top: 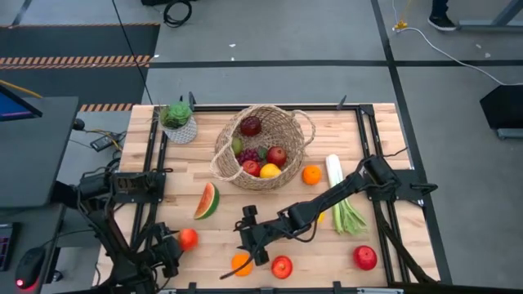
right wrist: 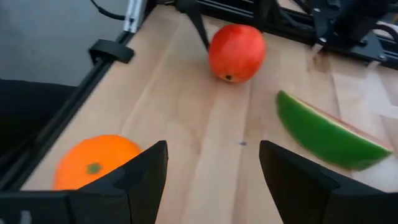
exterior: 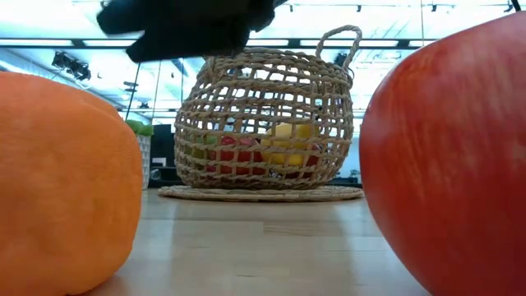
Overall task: Build produce basket
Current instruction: Put the apple into the basket
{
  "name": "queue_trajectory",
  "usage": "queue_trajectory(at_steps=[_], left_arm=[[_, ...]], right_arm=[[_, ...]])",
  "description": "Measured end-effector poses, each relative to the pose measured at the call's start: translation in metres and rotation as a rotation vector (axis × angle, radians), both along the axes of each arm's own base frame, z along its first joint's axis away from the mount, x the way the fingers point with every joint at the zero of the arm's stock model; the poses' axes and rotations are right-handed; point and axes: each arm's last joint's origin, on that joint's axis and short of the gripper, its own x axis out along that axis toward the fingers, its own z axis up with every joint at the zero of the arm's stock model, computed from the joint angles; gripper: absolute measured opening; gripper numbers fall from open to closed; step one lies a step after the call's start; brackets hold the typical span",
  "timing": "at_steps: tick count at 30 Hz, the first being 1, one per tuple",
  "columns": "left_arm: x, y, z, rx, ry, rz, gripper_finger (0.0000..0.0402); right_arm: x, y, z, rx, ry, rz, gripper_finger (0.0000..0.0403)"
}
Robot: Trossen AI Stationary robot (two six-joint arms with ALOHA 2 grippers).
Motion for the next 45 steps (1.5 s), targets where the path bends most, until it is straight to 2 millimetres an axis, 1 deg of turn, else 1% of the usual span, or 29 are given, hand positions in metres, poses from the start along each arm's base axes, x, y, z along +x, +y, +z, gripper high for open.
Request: queue_trajectory(at_steps=[6, 17, 22, 25, 29, 32, 38, 43, 45], left_arm=[[0.008, 0.003, 0.000, 0.018, 0.010, -0.007, 0.0341], [0.023, 0.008, 0.001, 0.047, -0.059, 0.006, 0.0341], [0.030, 0.006, 0.001, 0.034, -0.095, -0.017, 0.0341], [0.037, 0.005, 0.000, 0.024, -0.101, -0.028, 0.0341], [0.047, 0.007, 0.000, 0.025, -0.091, -0.043, 0.0341], [0.054, 0.008, 0.000, 0.025, -0.085, -0.061, 0.0341], [0.071, 0.010, -0.001, 0.016, -0.082, -0.084, 0.0341], [0.086, 0.015, -0.001, 0.022, -0.076, -0.099, 0.0341], [0.092, 0.017, -0.001, 0.021, -0.078, -0.099, 0.0341]], right_arm=[[0.005, -0.009, 0.001, 0.011, -0.006, -0.010, 0.0259], [0.006, -0.011, 0.001, 0.024, -0.009, 0.002, 0.0259], [0.004, -0.011, -0.004, 0.019, 0.006, 0.004, 0.0259], [0.001, -0.014, -0.012, 0.012, 0.029, -0.001, 0.0259], [-0.003, -0.023, -0.025, 0.035, 0.073, -0.043, 0.0259], [-0.003, -0.029, -0.031, 0.048, 0.066, -0.062, 0.0259], [0.004, -0.035, -0.026, 0.107, -0.022, -0.038, 0.0259], [0.003, -0.033, -0.026, 0.105, -0.021, -0.026, 0.0259], [0.003, -0.030, -0.031, 0.110, -0.006, -0.009, 0.0259]])
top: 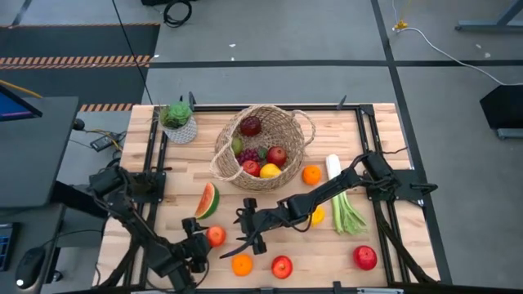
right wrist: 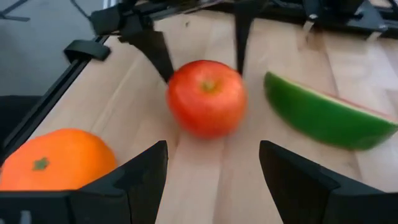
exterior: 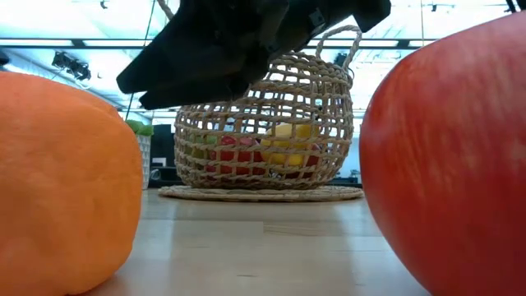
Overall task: Build produce basket
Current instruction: Put the apple into the basket
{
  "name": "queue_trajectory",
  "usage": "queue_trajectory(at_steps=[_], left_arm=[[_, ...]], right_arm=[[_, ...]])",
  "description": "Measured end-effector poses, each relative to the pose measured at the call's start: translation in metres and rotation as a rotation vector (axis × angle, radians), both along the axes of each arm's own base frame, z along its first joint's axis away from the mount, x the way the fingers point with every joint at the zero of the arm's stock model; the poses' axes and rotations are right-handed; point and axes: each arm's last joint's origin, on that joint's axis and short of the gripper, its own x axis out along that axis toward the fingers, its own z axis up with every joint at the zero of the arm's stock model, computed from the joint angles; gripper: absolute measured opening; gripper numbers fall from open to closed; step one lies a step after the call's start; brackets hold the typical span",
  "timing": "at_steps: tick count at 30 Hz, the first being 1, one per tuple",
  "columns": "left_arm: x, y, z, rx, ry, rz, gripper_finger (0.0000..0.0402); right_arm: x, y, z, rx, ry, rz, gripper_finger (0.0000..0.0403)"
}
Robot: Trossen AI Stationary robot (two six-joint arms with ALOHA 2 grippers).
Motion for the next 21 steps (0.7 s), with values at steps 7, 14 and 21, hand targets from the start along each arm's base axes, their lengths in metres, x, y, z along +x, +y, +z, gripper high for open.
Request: queue_trajectory(at_steps=[7, 14, 21], left_arm=[[0.015, 0.005, 0.000, -0.006, -0.007, -0.013, 0.0341], [0.023, 0.007, 0.001, -0.016, -0.025, -0.005, 0.0338], [0.034, 0.012, 0.001, -0.012, -0.039, -0.012, 0.0320]], right_arm=[[0.004, 0.009, -0.043, -0.007, 0.057, 0.033, 0.0259], [0.009, 0.008, -0.051, -0.002, 0.008, 0.010, 0.0259], [0.010, 0.006, -0.051, -0.009, -0.002, -0.016, 0.0259]])
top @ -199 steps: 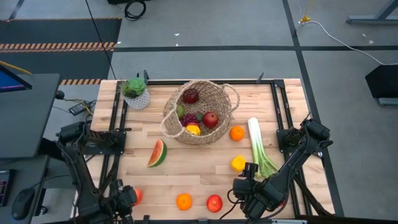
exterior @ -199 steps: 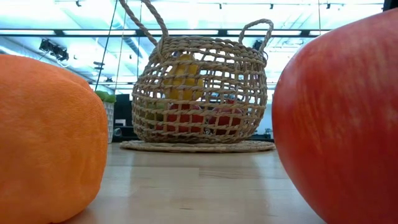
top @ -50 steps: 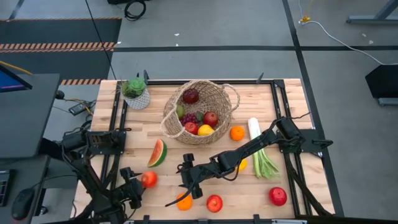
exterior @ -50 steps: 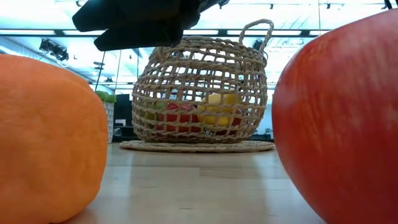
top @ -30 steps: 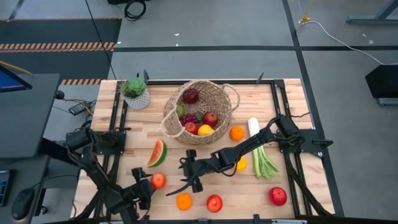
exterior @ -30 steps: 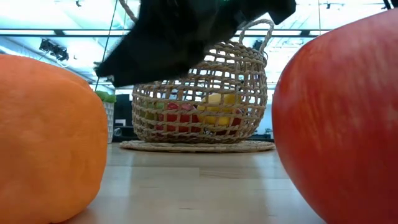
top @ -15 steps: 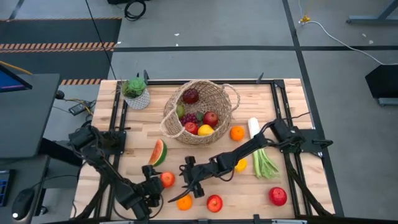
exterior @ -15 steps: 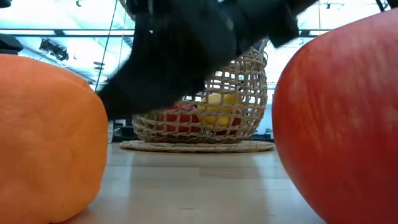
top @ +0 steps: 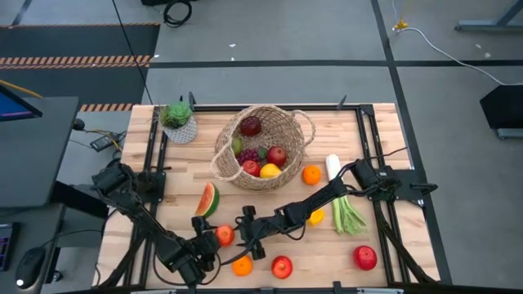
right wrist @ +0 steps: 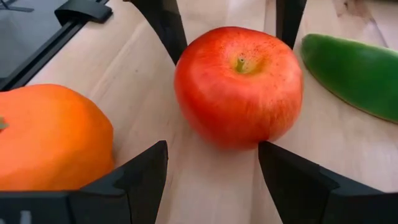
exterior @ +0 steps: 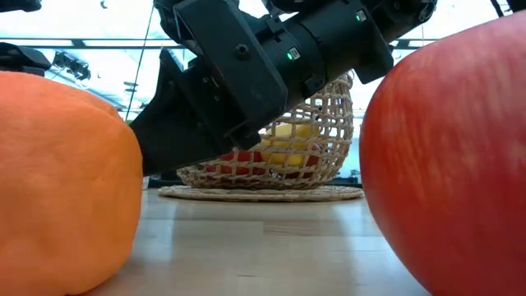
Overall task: Build produce basket
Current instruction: Put the apple into the basket
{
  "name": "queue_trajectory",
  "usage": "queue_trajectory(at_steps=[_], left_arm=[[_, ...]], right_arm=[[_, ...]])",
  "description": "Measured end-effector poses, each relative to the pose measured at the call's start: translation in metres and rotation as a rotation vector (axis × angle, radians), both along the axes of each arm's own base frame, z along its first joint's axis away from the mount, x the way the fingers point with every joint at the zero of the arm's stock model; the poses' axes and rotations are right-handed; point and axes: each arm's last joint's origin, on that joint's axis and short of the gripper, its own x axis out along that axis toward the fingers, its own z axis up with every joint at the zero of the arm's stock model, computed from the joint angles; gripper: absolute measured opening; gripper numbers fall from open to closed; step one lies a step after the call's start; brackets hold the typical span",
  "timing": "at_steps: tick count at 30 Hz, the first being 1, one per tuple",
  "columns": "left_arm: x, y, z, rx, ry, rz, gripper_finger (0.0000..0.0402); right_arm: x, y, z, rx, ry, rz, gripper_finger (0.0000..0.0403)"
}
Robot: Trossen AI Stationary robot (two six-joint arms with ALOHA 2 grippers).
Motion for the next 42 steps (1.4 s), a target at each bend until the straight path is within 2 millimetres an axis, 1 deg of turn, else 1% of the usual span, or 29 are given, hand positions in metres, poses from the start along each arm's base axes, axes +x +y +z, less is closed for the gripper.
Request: queue_trajectory(at_steps=[11, 20, 25, 31, 35, 42], left_arm=[[0.008, 0.009, 0.000, 0.020, -0.023, 0.040, 0.0313], [0.011, 0.009, 0.001, 0.029, -0.061, 0.051, 0.0309], [0.013, 0.008, 0.003, 0.061, -0.108, 0.043, 0.0309], [0.020, 0.002, 0.007, 0.069, -0.175, -0.006, 0.0309], [0.025, 0.000, 0.010, 0.087, -0.213, -0.035, 0.0309], [0.029, 0.002, 0.011, 0.077, -0.210, -0.035, 0.0309]], right_arm=[[0.001, -0.003, 0.002, -0.014, -0.034, -0.092, 0.0259], [0.002, -0.004, 0.002, -0.028, -0.041, -0.134, 0.0259], [0.002, -0.005, 0.001, 0.001, -0.043, -0.176, 0.0258], [-0.001, -0.002, -0.002, -0.046, 0.036, -0.156, 0.0250], [-0.002, 0.001, -0.002, -0.091, 0.054, -0.128, 0.0246], [-0.003, 0.007, 0.003, -0.157, 0.110, -0.103, 0.0244]])
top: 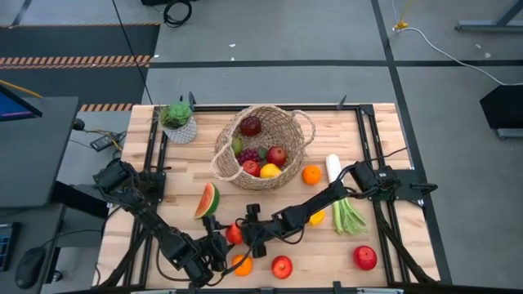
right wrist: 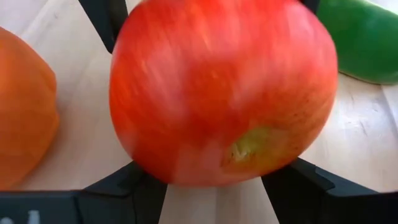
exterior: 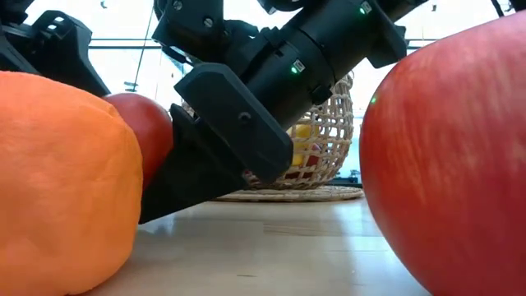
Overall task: Build produce basket
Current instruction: Put the apple into the basket
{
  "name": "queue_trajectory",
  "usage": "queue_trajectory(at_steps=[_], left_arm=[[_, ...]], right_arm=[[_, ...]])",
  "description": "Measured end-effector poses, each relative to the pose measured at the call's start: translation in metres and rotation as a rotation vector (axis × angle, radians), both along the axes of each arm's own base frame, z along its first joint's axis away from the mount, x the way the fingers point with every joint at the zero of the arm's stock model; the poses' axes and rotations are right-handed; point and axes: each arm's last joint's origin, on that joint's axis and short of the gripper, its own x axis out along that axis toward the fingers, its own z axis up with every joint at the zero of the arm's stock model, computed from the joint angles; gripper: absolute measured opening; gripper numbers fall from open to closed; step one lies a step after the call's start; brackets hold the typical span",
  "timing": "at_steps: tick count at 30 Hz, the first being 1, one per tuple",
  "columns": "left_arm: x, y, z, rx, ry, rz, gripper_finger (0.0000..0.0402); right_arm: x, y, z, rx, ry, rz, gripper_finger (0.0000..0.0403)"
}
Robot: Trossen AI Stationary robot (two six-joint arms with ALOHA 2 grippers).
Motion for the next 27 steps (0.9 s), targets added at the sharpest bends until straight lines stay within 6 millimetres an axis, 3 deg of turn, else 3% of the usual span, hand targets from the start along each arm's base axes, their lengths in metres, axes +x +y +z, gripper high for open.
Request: queue_trajectory(at_steps=[4, 14, 27], left_arm=[[0.003, -0.002, 0.004, 0.031, 0.014, -0.030, 0.0309], [0.018, -0.012, 0.040, 0.137, 0.002, -0.068, 0.0309], [0.013, -0.009, 0.039, 0.112, 0.033, -0.017, 0.0309]], right_arm=[[0.000, 0.000, 0.001, -0.022, 0.006, -0.006, 0.0244], [0.003, 0.008, 0.011, -0.021, -0.079, -0.011, 0.0244], [0.002, 0.013, 0.016, -0.027, -0.100, 0.007, 0.0244]])
